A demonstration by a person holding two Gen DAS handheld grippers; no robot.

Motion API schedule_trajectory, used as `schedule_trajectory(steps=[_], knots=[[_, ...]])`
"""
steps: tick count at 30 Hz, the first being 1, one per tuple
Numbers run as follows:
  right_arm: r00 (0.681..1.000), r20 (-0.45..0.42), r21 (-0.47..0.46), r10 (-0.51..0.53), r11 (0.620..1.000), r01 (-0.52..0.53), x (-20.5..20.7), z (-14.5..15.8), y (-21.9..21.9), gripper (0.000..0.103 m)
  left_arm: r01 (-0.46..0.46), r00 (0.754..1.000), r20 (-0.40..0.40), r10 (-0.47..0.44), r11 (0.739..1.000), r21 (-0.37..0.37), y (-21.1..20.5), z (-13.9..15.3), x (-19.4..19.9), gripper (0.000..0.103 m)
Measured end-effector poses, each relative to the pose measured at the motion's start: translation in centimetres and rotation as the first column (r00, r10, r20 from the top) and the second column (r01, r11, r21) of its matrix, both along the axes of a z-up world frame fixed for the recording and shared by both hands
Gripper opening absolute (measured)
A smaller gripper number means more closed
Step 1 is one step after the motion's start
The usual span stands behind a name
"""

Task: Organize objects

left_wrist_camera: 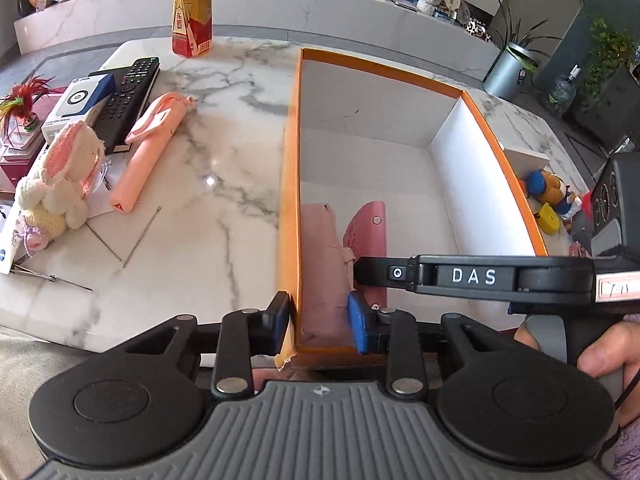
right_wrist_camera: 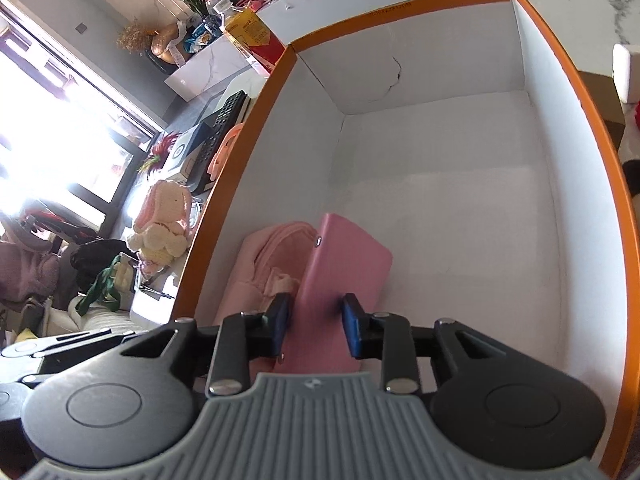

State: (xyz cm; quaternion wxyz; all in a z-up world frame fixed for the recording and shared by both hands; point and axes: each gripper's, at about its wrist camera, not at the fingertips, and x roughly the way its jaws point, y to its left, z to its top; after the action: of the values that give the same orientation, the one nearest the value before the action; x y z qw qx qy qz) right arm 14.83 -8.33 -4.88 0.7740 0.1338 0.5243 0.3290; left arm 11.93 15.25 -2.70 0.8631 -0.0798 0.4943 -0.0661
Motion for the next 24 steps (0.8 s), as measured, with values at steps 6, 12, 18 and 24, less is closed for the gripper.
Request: schedule_trajectory(steps=[6,12,18,24], knots=[[0.998,-0.022,0.009,0.064,0.998,-0.064,0.4,-0.3,0.9,0.032,0.0,1.0,-0.003,0.0,1.0,-0.008,-0.4,0.1,-0.7,0.033],[0.995,-0.064,0.021,0.078,0.997,-0.077,0.5,-0.5,0.8,0.032,-0.02,1.0,0.016,0.02,1.0,0.005,-0.9,0.1,-1.2,0.033],[0.995,-0.038,0.003,0.09,0.996,-0.09,0.1,-0.4,1.3,0.032,-0.022,1.0,0.017,0.022,1.0,0.017,-1.1,0.2,-1.3,0.033],[0.996,-0.044,0.019,0.075,0.997,-0.074,0.4,-0.1,0.4,0.034,-0.048,0.999,0.019,0.048,0.999,-0.014,-0.7,0.1,-1.4,0.036]])
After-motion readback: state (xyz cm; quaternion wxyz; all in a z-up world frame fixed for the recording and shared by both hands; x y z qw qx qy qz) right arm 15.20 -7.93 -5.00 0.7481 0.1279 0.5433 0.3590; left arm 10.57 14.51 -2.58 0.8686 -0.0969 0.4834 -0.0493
